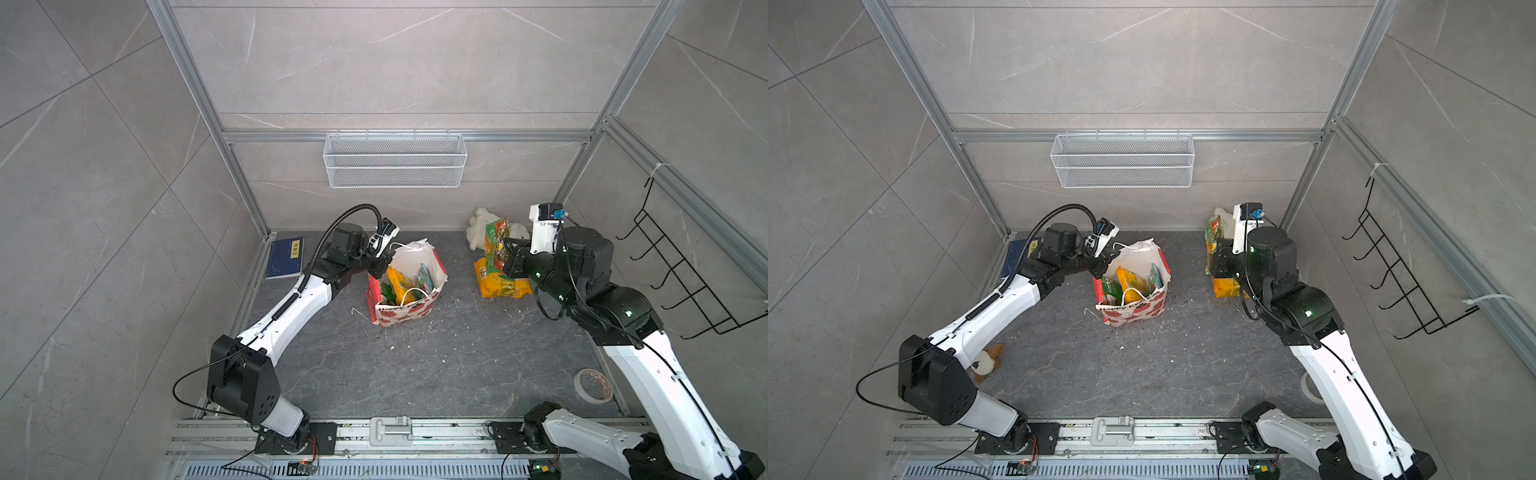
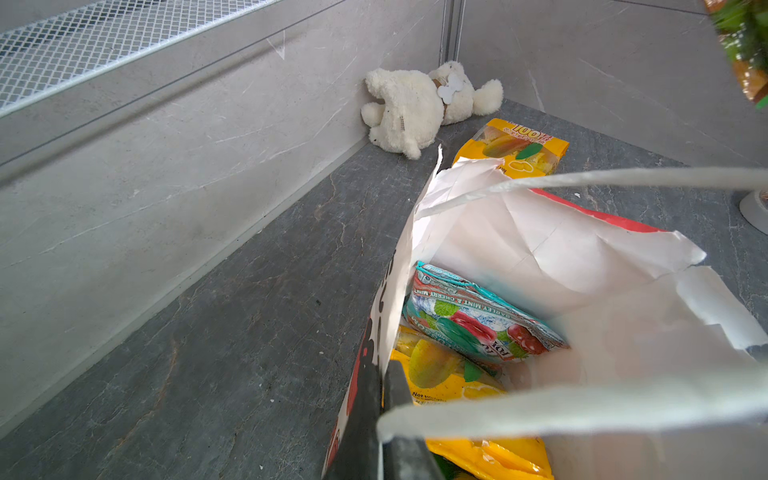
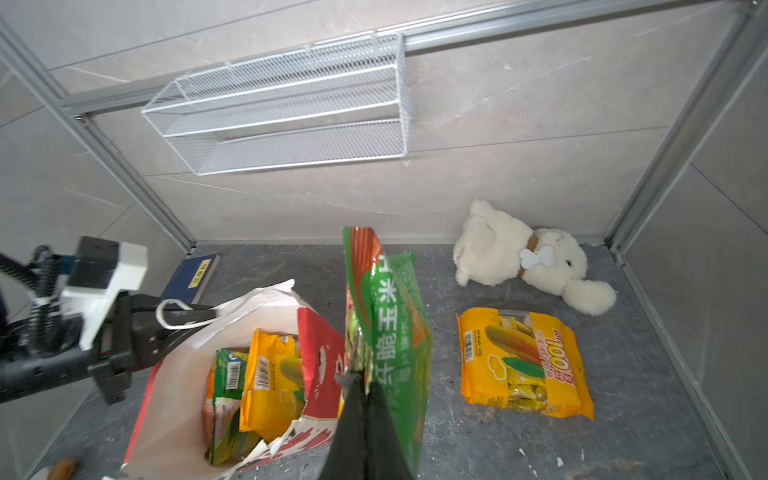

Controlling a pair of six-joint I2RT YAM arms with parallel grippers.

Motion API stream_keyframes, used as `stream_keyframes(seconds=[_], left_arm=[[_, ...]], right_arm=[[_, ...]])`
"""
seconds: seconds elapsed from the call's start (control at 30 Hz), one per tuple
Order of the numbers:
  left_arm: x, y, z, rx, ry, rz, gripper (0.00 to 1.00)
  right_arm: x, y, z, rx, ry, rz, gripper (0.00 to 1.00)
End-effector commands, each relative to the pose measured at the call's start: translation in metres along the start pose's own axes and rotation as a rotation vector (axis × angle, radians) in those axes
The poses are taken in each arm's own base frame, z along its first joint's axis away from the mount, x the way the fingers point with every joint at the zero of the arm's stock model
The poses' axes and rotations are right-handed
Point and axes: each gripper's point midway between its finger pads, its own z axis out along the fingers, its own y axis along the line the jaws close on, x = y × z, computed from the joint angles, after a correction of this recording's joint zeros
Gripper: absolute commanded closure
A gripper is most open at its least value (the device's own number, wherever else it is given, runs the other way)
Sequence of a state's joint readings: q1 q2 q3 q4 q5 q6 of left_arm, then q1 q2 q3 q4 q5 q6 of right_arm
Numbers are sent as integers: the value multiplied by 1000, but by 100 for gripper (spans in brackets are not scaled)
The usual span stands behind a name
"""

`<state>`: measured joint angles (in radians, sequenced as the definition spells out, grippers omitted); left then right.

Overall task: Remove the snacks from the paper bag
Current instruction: 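Lift the green pack out and carry it beside the bag, then lower the green pack beside the yellow pack and open the right gripper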

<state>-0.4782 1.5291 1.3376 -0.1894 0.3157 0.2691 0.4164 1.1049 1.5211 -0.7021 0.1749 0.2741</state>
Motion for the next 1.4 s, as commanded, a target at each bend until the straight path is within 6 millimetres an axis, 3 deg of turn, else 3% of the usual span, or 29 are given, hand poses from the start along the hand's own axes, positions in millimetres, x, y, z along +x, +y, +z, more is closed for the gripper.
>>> stream_keyframes(seconds=[0.0, 0.13, 0.43, 0.77, 0.9, 1.1, 1.37], left_arm=[[-40, -6, -16, 7, -144, 63, 100], [-42, -8, -14, 28, -146, 58, 100], [-44, -11, -13, 46, -156, 45, 100], [-42, -12, -13, 51, -164, 41, 100], [-44, -14, -15, 60, -166, 42, 100], [-44, -15, -17, 61, -173, 37, 100], [-43, -16, -12, 73, -180, 27, 100]], right_arm=[[25, -8, 34, -21, 113, 87, 100], [60, -7, 86, -167, 274, 197, 100], [123, 5, 170, -308, 527, 237, 100], [192, -31, 243, -173, 693, 197, 100], [216, -57, 257, -67, 763, 157, 100], [228, -98, 258, 128, 809, 19, 100], [254, -125, 267, 254, 887, -40, 100]])
